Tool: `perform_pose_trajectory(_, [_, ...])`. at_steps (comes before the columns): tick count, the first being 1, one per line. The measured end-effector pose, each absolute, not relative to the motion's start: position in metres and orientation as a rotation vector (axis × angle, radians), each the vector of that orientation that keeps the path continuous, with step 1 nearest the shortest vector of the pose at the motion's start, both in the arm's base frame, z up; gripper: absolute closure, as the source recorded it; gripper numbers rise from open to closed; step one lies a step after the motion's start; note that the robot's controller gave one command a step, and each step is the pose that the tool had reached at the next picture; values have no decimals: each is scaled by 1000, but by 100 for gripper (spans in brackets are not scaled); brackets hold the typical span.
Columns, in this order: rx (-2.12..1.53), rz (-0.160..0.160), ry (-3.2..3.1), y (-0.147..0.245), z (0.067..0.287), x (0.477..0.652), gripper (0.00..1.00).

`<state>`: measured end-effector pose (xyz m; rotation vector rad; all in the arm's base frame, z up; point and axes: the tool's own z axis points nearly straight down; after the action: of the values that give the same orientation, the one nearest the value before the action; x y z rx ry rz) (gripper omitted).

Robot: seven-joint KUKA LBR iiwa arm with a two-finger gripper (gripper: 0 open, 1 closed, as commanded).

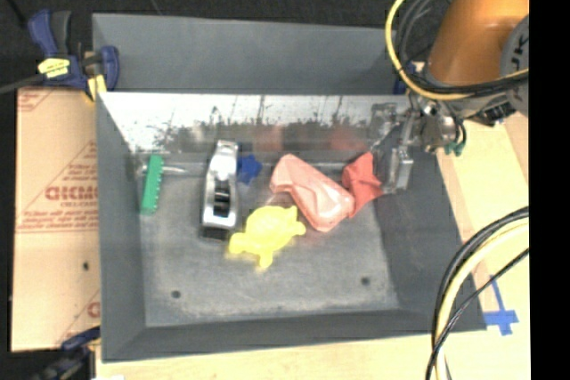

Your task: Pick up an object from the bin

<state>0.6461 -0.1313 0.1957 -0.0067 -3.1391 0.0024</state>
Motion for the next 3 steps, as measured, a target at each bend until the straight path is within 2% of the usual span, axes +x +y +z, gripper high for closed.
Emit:
perform_pose_trajectory(1, [-4,4,-3146,-131,201,647,0])
perform_pose_trajectory(2, [-49,3,-3151,-100,148,643,0])
perform_pose_trajectory(3, [-276,10,-3133,-56,114,639,0])
